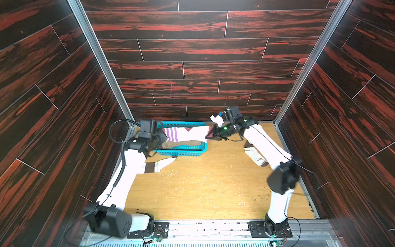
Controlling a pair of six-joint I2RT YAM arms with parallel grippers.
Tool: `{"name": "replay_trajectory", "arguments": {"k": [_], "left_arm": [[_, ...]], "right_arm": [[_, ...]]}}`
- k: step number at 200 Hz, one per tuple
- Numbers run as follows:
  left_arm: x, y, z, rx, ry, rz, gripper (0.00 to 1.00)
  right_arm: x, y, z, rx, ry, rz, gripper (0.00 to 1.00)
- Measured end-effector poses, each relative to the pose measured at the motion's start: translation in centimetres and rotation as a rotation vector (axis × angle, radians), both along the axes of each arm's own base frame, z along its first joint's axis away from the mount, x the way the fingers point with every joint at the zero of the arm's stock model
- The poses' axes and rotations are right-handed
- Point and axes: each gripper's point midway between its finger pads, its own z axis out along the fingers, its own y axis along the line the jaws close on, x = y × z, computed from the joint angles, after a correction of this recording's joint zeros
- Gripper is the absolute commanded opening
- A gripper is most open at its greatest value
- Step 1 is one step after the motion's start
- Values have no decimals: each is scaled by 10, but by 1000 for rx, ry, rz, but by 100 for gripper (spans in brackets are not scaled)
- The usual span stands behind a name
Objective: Place the socks together as a pair
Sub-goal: Place a pair of socks in the bin.
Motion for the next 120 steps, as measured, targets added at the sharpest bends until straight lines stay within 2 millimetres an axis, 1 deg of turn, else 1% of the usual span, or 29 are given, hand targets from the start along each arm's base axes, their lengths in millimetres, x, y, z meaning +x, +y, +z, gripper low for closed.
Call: {"name": "replay_trajectory", "arguments": {"k": [26, 48, 57, 68, 74, 91, 104, 112, 120], "left_arm": [[22, 15, -34, -1, 87, -10, 0], [38, 20, -63, -2, 148, -31, 0], [44, 21, -77, -1, 173, -42, 0], [49, 22, -90, -3, 201, -54, 0], [52, 22, -98, -4, 219, -63, 0], [59, 22, -118, 3, 259, -88, 0], [63, 24, -132, 16, 285, -100, 0], [65, 25, -140, 26, 300, -104, 2], [66, 27, -146, 35, 313, -107, 4]], "right_arm": [[35, 21, -24, 1, 26, 1, 0], [61, 35, -45, -1, 37, -2, 0], [71, 38, -57, -3, 45, -7, 0], [79, 39, -71, -9, 65, -15, 0], [82, 39, -82, -17, 86, -22, 0], [86, 34, -110, -43, 145, -41, 0], [86, 29, -127, -62, 191, -59, 13], [86, 26, -134, -71, 213, -67, 22], [85, 23, -137, -78, 222, -68, 33]]}}
